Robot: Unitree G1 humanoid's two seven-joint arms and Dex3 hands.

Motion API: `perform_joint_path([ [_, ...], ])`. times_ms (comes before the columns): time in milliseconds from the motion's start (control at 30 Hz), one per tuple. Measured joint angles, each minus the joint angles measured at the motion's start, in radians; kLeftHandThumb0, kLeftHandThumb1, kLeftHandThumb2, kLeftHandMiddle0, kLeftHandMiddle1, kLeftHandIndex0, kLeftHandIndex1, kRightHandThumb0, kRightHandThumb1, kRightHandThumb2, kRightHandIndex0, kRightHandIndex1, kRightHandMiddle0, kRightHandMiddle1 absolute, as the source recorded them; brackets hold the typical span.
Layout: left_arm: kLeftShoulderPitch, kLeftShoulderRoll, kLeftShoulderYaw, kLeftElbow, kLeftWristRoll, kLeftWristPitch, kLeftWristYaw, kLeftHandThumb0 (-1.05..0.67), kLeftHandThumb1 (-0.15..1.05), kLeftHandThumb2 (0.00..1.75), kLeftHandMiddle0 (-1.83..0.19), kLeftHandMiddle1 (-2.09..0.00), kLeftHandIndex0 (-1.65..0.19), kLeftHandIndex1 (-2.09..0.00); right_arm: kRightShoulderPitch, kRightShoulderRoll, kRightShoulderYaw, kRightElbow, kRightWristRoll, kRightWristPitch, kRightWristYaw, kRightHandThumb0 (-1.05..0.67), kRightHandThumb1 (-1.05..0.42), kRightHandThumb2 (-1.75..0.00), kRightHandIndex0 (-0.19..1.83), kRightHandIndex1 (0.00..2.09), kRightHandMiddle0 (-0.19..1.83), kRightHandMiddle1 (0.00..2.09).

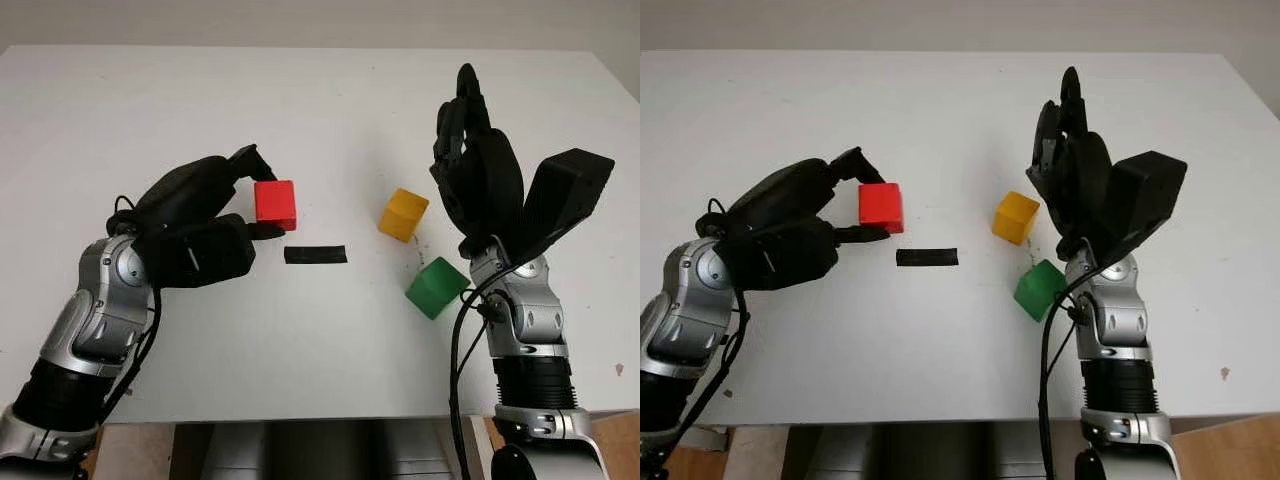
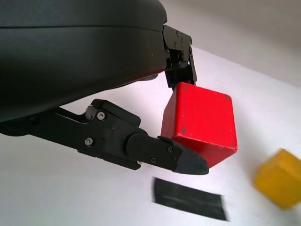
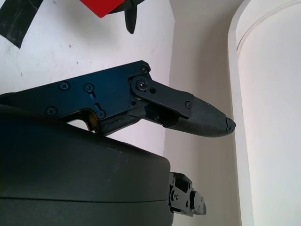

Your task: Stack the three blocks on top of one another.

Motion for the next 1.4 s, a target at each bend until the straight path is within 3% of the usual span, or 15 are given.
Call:
perform_joint_path([
  [400, -0.001, -0.066, -0.043, 0.031, -0.041, 0.016, -0.007, -0.44, 1.05, 0.13, -0.04, -0.04, -0.23, -1.59, 0.009, 0.000, 0.001, 0.000, -0.007, -0.003, -0.001, -0.63, -1.05, -0.75, -0.19, 0.00, -0.19, 0.00],
  [900, -0.002, -0.078, -0.178, 0.158, 0.177, -0.066, 0.109, -0.44, 1.05, 0.14, -0.04, -0.06, -0.19, -1.48, 0.011, 0.001, -0.003, -0.003, -0.001, -0.009, 0.005, -0.64, -1.05, -0.74, -0.19, 0.00, -0.19, 0.00],
  [1333, 0.001, -0.090, -0.202, 0.190, 0.250, -0.115, 0.167, -0.47, 1.05, 0.14, 0.00, -0.04, -0.13, -1.56, 0.016, 0.000, -0.002, -0.003, -0.002, -0.009, 0.008, -0.64, -1.05, -0.73, -0.19, 0.00, -0.19, 0.00],
  [1367, 0.002, -0.090, -0.202, 0.190, 0.250, -0.116, 0.167, -0.48, 1.05, 0.14, 0.03, -0.04, -0.10, -1.51, 0.016, 0.000, -0.002, -0.003, -0.002, -0.009, 0.007, -0.64, -1.05, -0.74, -0.19, 0.00, -0.19, 0.00],
  [1400, 0.003, -0.091, -0.202, 0.190, 0.250, -0.115, 0.162, -0.51, 1.05, 0.13, 0.07, -0.04, -0.06, -1.31, 0.016, 0.000, -0.003, -0.003, -0.001, -0.009, 0.007, -0.65, -1.05, -0.74, -0.19, 0.00, -0.19, 0.00],
])
